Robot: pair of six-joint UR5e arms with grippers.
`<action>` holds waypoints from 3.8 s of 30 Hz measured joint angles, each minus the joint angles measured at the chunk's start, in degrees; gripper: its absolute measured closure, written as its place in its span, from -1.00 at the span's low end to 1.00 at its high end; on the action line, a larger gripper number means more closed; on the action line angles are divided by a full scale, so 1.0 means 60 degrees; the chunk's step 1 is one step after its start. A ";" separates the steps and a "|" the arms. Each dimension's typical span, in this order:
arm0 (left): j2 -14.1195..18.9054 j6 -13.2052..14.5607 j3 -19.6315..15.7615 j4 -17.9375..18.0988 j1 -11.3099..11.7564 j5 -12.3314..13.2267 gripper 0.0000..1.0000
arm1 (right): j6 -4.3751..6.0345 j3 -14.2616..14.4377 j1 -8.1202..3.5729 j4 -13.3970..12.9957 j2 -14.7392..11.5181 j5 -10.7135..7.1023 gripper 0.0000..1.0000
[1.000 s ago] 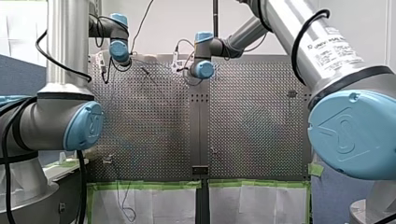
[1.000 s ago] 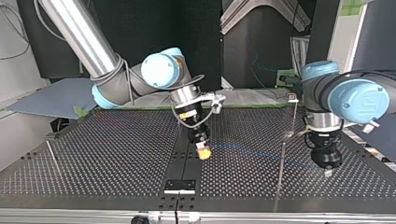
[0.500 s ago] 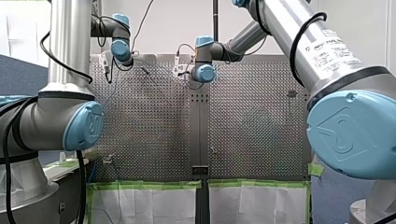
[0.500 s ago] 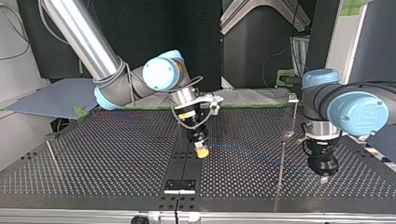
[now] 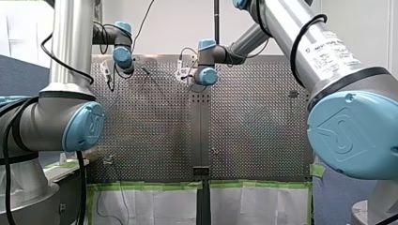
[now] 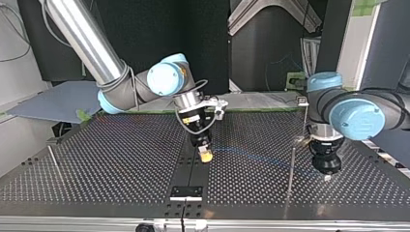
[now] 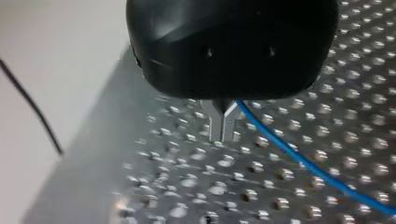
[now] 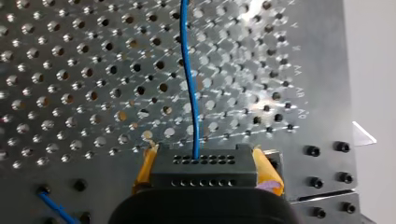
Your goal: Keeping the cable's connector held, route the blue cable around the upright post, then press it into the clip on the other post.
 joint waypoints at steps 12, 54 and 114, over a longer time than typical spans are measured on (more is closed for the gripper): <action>-0.0602 0.0094 -0.0065 -0.0039 -0.0126 0.0099 1.00 | -0.0020 0.0013 0.0015 0.0096 0.0485 0.0014 1.00; -0.1423 -0.0587 -0.0300 0.0098 -0.0562 0.0477 -0.97 | -0.0280 0.1554 0.0242 -0.0036 0.1731 0.0404 1.00; -0.1425 -0.0518 -0.0301 0.0257 -0.0524 0.0473 -0.97 | 0.0539 0.3690 -0.0635 -0.3193 0.5250 0.1411 1.00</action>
